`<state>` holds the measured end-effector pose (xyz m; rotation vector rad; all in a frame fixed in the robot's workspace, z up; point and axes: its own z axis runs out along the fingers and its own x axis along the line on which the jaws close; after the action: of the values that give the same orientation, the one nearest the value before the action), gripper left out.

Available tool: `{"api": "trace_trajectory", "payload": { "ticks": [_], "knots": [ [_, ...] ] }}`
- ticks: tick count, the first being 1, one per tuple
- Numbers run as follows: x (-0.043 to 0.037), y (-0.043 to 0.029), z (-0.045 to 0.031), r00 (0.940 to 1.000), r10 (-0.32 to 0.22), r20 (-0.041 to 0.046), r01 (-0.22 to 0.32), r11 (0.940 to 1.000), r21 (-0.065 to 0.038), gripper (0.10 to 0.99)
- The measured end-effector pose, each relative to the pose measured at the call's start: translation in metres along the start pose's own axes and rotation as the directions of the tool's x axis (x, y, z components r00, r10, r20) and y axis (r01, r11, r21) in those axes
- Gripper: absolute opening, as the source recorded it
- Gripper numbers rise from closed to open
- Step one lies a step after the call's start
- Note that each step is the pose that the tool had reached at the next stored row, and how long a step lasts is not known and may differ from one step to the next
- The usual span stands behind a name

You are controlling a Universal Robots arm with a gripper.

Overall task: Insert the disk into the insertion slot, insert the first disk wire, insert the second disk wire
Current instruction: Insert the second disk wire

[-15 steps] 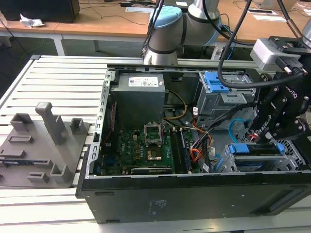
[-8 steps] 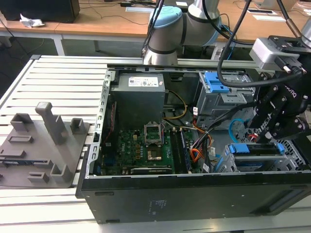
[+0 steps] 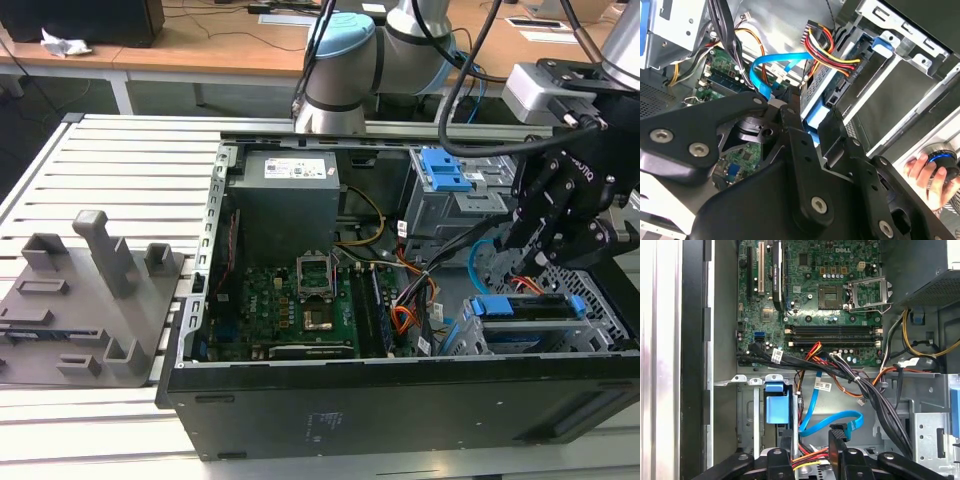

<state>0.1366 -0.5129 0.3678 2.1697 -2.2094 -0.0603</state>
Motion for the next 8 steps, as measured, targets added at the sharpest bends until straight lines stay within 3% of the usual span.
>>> {"api": "trace_trajectory", "payload": {
  "ticks": [8],
  "knots": [
    [0.0001,0.0037,0.0003,1.0000,0.000,0.0001,0.000,1.0000,0.000,0.420]
  ]
}}
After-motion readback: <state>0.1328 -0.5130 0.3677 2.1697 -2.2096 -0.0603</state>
